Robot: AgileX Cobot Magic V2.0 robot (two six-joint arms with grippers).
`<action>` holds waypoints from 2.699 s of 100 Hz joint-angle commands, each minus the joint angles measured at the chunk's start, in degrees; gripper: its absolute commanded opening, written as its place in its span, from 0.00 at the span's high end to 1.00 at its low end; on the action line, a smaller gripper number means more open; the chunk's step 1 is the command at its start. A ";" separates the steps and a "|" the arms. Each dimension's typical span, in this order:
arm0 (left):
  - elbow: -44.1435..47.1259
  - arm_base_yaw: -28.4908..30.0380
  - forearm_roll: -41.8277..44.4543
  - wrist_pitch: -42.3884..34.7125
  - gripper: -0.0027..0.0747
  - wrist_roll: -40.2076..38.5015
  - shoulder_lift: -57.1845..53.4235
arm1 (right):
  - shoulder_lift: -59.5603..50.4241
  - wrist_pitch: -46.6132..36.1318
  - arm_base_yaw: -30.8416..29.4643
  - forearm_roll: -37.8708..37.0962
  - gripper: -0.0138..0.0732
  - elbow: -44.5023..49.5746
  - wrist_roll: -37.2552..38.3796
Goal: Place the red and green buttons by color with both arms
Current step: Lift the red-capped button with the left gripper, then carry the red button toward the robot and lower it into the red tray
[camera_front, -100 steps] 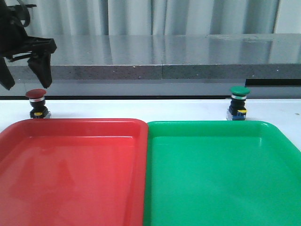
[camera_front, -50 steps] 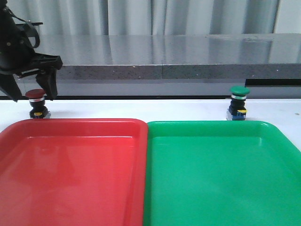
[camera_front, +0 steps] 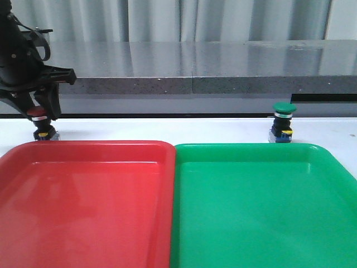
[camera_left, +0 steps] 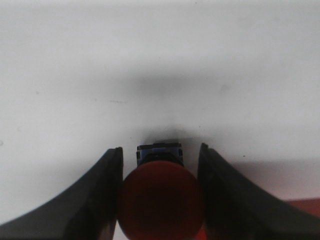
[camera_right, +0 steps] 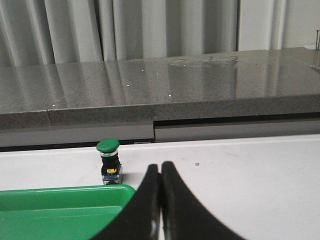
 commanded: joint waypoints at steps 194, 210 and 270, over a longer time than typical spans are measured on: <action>35.84 -20.60 5.00 -15.18 0.93 -18.25 -29.57 | -1.19 -4.38 -0.44 -0.54 0.91 -1.05 -0.17; 35.84 -20.60 5.00 -13.40 0.92 -18.25 -28.47 | -1.19 -4.38 -0.44 -0.54 0.91 -1.05 -0.17; 35.84 -20.60 5.00 -12.93 0.53 -18.25 -28.20 | -1.19 -4.38 -0.44 -0.54 0.91 -1.05 -0.17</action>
